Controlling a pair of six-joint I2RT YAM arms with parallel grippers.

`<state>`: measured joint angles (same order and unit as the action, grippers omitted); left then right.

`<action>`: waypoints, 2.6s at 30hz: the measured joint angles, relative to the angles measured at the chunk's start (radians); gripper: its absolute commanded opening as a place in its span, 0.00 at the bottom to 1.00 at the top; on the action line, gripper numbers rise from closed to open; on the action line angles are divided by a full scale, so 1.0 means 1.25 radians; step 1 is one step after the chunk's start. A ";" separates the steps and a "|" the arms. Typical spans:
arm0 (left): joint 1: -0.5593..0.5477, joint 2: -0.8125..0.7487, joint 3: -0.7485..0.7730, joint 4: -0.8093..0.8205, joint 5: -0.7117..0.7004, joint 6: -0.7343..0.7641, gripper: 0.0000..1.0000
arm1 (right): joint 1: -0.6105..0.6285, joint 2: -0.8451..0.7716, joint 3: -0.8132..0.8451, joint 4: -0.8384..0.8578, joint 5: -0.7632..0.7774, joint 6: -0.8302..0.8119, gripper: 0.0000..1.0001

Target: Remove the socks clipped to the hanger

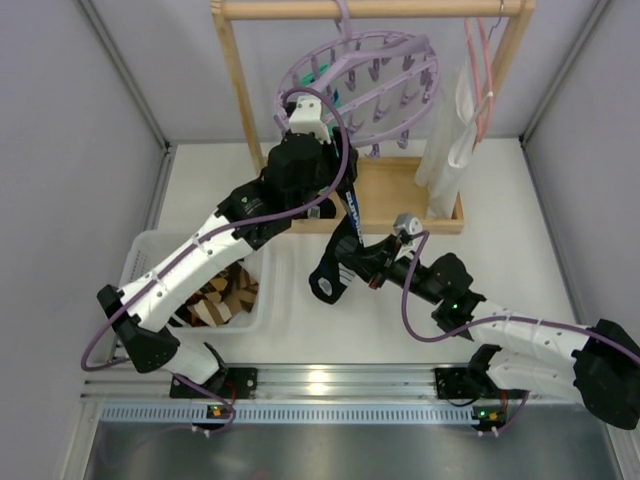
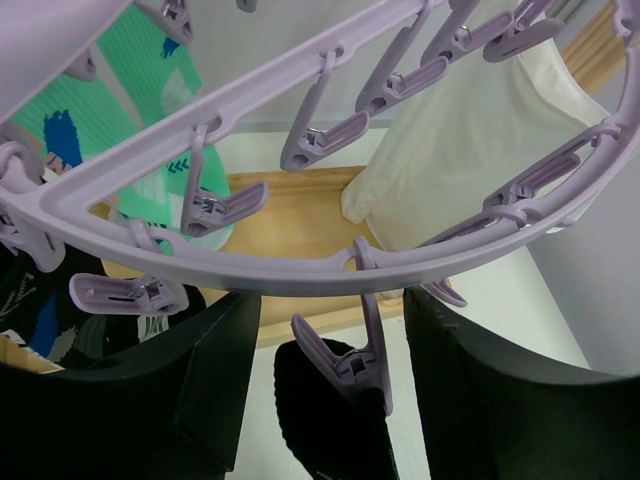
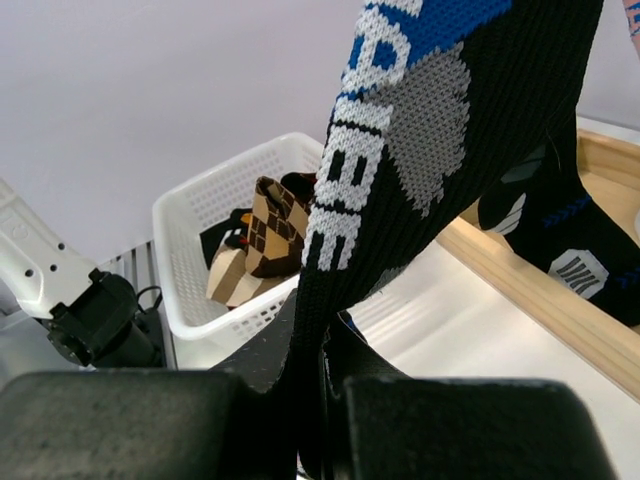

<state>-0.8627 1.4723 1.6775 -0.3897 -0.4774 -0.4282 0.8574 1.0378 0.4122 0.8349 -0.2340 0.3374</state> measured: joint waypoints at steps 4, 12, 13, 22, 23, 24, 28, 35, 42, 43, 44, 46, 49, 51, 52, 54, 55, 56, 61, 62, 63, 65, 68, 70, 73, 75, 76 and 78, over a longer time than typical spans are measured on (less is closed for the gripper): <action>0.000 0.016 0.000 0.007 0.015 0.001 0.62 | 0.007 0.000 0.001 0.001 0.001 -0.001 0.00; 0.000 0.037 0.000 0.012 0.010 0.008 0.33 | 0.023 0.002 0.002 -0.002 0.010 -0.011 0.00; 0.000 0.039 0.002 0.013 0.010 0.009 0.30 | 0.026 0.003 0.002 -0.003 0.013 -0.014 0.00; 0.003 0.062 0.012 0.018 -0.004 0.027 0.19 | 0.034 -0.008 -0.034 -0.013 0.033 -0.024 0.00; 0.003 0.062 0.012 0.018 -0.003 0.028 0.25 | 0.034 -0.015 -0.046 -0.018 0.037 -0.024 0.00; 0.003 0.062 0.012 0.018 -0.001 0.030 0.38 | 0.034 -0.024 -0.058 -0.025 0.041 -0.024 0.00; 0.003 0.061 0.009 0.019 0.016 0.047 0.72 | 0.035 -0.061 -0.084 -0.065 0.061 -0.028 0.00; 0.001 -0.034 -0.102 -0.001 -0.017 0.060 0.98 | 0.035 -0.103 -0.076 -0.144 0.087 -0.043 0.00; 0.001 -0.245 -0.183 -0.131 -0.200 0.042 0.98 | 0.035 -0.009 0.084 -0.229 0.052 -0.061 0.00; 0.001 -0.283 -0.193 -0.155 -0.228 0.037 0.98 | 0.035 0.016 0.121 -0.236 0.038 -0.063 0.00; 0.001 -0.313 -0.199 -0.173 -0.251 0.031 0.98 | 0.036 0.038 0.154 -0.244 0.029 -0.065 0.00; 0.001 -0.383 -0.208 -0.222 -0.301 0.026 0.99 | 0.043 0.104 0.250 -0.254 0.000 -0.072 0.00; 0.002 -0.467 -0.208 -0.282 -0.370 0.023 0.98 | 0.074 0.207 0.401 -0.286 -0.020 -0.096 0.00; 0.002 -0.511 -0.207 -0.318 -0.400 0.025 0.99 | 0.111 0.296 0.534 -0.336 -0.032 -0.124 0.00; 0.002 -0.526 -0.207 -0.330 -0.411 0.027 0.99 | 0.131 0.343 0.599 -0.358 -0.039 -0.137 0.00; 0.003 -0.554 -0.207 -0.353 -0.434 0.032 0.98 | 0.162 0.437 0.728 -0.397 -0.049 -0.157 0.00; 0.003 -0.565 -0.207 -0.362 -0.446 0.037 0.99 | 0.178 0.490 0.792 -0.413 -0.056 -0.164 0.00; 0.003 -0.575 -0.206 -0.369 -0.457 0.042 0.99 | 0.192 0.544 0.855 -0.433 -0.061 -0.171 0.00; 0.003 -0.608 -0.201 -0.384 -0.518 0.070 0.99 | 0.245 0.804 1.061 -0.495 -0.071 -0.186 0.00; 0.003 -0.615 -0.201 -0.384 -0.526 0.070 0.99 | 0.254 0.854 1.081 -0.498 -0.079 -0.181 0.00; 0.003 -0.626 -0.204 -0.383 -0.536 0.069 0.99 | 0.261 0.899 1.093 -0.501 -0.090 -0.171 0.00; 0.003 -0.653 -0.216 -0.384 -0.546 0.062 0.99 | 0.269 0.987 1.125 -0.525 -0.117 -0.143 0.01; 0.002 -0.698 -0.247 -0.384 -0.560 0.047 0.99 | 0.272 1.094 1.170 -0.543 -0.150 -0.110 0.08; 0.002 -0.710 -0.262 -0.384 -0.563 0.041 0.99 | 0.272 1.128 1.174 -0.546 -0.170 -0.086 0.13; 0.001 -0.712 -0.305 -0.383 -0.566 0.025 0.99 | 0.272 1.121 1.179 -0.541 -0.185 -0.068 0.38; 0.000 -0.710 -0.343 -0.385 -0.568 0.010 0.99 | 0.271 1.111 1.177 -0.538 -0.190 -0.062 0.42; -0.001 -0.709 -0.358 -0.386 -0.568 0.003 0.99 | 0.270 1.100 1.164 -0.531 -0.191 -0.061 0.43; -0.001 -0.706 -0.381 -0.390 -0.571 -0.013 0.99 | 0.269 1.069 1.125 -0.531 -0.191 -0.059 0.52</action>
<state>-0.8639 0.5892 1.2011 -0.8772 -1.1915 -0.4446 1.1931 2.3737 1.8179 0.1707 -0.4725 0.2638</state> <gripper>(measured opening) 0.985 0.458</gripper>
